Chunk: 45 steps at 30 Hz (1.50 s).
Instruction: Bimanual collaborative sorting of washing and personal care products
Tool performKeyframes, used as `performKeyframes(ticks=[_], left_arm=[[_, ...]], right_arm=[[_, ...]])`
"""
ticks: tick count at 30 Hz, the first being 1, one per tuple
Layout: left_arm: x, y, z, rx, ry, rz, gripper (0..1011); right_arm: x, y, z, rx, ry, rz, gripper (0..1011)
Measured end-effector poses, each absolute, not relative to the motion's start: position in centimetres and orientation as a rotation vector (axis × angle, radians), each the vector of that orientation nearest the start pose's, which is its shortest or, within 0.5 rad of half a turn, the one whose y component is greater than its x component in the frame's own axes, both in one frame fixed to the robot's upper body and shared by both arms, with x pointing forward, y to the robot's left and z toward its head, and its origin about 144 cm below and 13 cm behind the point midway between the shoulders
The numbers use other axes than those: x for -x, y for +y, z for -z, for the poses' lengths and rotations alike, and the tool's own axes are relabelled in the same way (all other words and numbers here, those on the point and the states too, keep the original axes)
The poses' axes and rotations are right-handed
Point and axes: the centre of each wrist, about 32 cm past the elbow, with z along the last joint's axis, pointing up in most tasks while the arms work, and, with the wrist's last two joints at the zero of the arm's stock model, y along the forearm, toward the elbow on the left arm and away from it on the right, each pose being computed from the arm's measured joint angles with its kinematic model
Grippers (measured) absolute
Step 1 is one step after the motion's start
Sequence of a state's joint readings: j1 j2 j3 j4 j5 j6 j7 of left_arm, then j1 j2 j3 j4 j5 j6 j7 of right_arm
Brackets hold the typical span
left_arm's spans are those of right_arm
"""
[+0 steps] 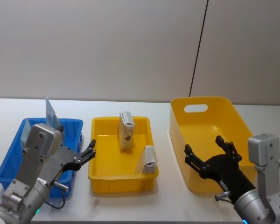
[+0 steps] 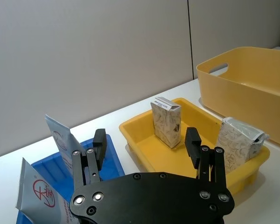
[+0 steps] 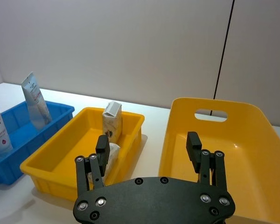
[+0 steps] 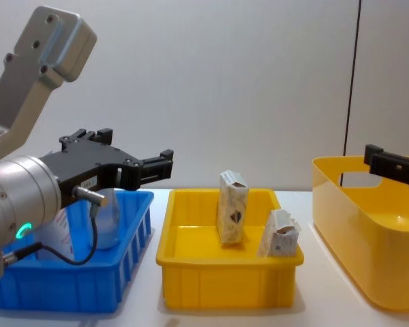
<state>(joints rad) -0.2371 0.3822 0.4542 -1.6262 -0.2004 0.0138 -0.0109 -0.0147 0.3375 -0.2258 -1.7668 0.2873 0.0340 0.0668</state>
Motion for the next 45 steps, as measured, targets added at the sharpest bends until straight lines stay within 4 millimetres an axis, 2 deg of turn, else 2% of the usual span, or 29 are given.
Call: performKeyframes(ticks=[29,45], left_arm=[[-49.2,19.8,-120.4,-0.061,-0.268,-1.124,1002],[-49.2,19.8,-120.4,-0.061,-0.268,-1.124,1001]], right_arm=[[-44.3,-23.6,-118.9,-0.026,-0.073,1.228,1004],[-45.4,-20.7,-119.1,0.046,0.017,1.215,1004]])
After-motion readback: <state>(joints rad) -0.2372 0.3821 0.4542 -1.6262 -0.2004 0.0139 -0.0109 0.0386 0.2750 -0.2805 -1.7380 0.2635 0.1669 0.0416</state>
